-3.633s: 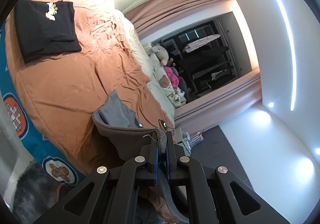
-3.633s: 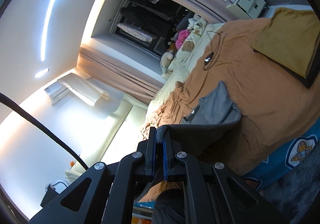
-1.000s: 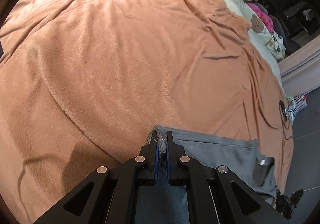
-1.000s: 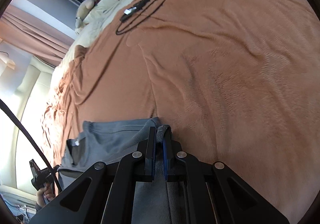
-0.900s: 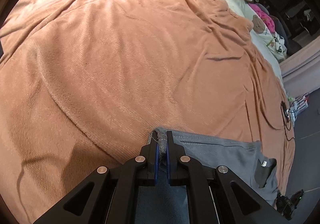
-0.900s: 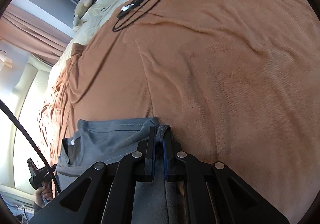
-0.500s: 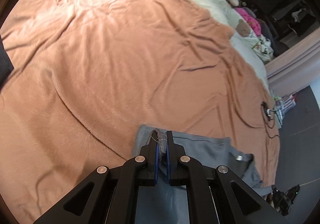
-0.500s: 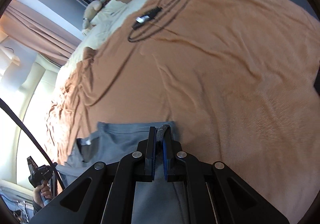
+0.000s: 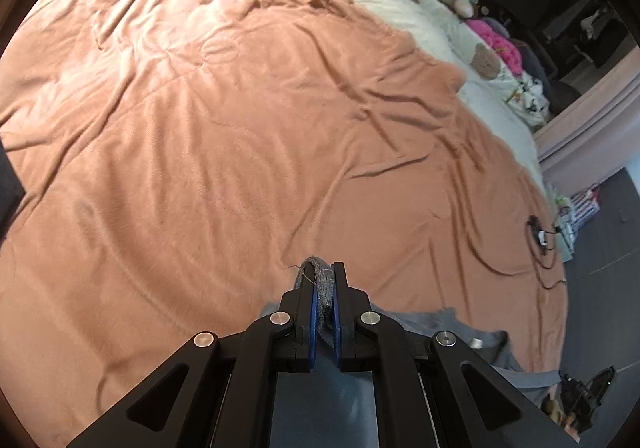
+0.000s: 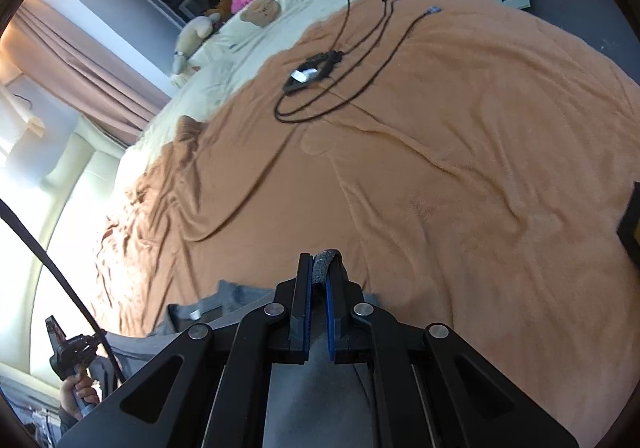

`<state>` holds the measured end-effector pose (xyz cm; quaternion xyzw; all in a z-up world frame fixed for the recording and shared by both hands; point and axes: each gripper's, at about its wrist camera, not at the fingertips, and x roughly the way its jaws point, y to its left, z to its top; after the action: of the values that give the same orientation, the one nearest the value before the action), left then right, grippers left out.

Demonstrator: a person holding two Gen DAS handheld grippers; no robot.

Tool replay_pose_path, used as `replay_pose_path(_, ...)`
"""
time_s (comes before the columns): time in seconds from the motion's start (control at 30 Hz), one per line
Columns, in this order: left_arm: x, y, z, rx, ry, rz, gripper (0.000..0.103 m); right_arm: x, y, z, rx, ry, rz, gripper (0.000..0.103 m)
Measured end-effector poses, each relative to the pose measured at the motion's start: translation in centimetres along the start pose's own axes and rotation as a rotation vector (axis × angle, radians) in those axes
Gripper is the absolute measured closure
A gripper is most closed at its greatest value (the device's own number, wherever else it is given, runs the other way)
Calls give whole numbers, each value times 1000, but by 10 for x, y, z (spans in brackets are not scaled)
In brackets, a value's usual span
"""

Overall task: Fold small clothes
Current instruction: 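Open both grippers and release the folded shirt edge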

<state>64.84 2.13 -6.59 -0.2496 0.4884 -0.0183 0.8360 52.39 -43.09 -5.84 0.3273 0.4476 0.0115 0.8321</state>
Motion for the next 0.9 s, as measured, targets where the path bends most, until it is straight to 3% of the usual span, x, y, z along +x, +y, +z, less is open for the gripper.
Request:
replay_pose_path(0.23,49,7,3,7,36,67,97,45,-5,12,34,24,-39,101)
replay_pose_path(0.4,63,11,1,5,75,49,93,71,-6,16,31,57,-62,100)
replay_pose_path(0.43,61,9,1,21,81,51,89,70,-7,17,38,61,-61,99)
replay_pose_path(0.5,54,2,1,85,79,72,71,67,-6,19,19,61,-33,95)
replay_pose_path(0.53,45,-3,0,133,59,96,48,64,-4,20,-3,63,-33,86)
replay_pose_path(0.57,39,-6,0,162,42,104,29,61,0,20,-39,66,-48,63)
replay_pose_path(0.63,26,-12,-1,224,17,97,16,49,4,20,-98,35,-74,31)
replay_pose_path(0.7,21,-18,-5,279,23,98,16,38,8,17,-150,9,-81,29)
replay_pose_path(0.9,29,-29,-28,457,90,111,16,43,16,0,-292,98,-117,29)
